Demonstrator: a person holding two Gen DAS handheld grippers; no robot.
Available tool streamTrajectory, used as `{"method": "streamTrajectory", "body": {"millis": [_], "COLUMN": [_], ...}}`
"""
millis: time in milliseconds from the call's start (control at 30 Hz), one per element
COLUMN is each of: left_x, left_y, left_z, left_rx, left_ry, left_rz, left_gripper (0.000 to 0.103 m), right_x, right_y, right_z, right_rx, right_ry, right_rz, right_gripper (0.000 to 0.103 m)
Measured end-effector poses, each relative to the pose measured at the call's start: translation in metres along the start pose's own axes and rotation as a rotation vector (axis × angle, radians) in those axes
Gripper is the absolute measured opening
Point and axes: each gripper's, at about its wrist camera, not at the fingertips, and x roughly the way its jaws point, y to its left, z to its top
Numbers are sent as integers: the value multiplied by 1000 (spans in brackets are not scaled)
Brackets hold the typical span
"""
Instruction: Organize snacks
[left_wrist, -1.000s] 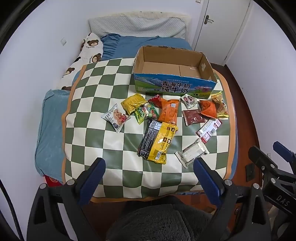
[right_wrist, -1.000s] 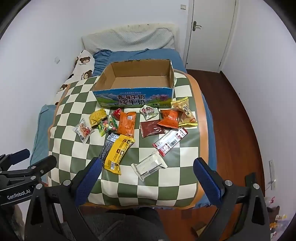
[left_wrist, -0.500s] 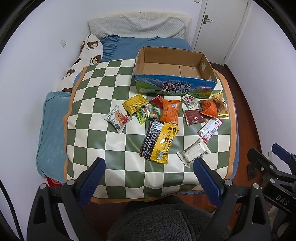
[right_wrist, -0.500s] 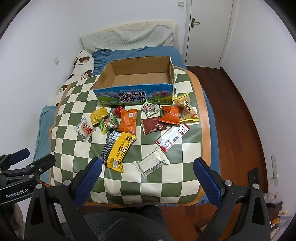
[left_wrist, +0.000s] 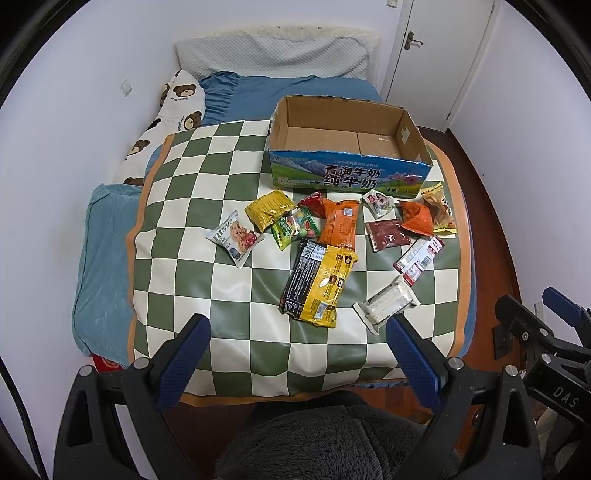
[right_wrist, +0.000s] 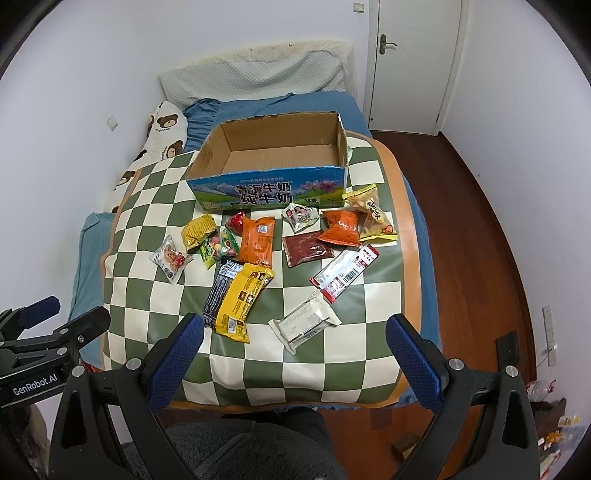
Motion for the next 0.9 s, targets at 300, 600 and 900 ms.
{"method": "streamTrajectory", "body": {"millis": [300, 600, 900], "left_x": [-5, -5, -5], "left_y": [-2, -1, -1], "left_z": [4, 4, 3], "left_rx": [5, 5, 4], "left_ry": [-2, -5, -7], "left_rz": [2, -1, -3], "left_gripper": [97, 97, 97], "right_x": [-1, -3, -7], "right_y": [0, 0, 0], "right_z": [-1, -2, 0], "right_rx": [-1, -1, 0], "right_ry": [0, -3, 1], "right_rz": [0, 0, 4], "right_gripper": [101, 101, 101]}}
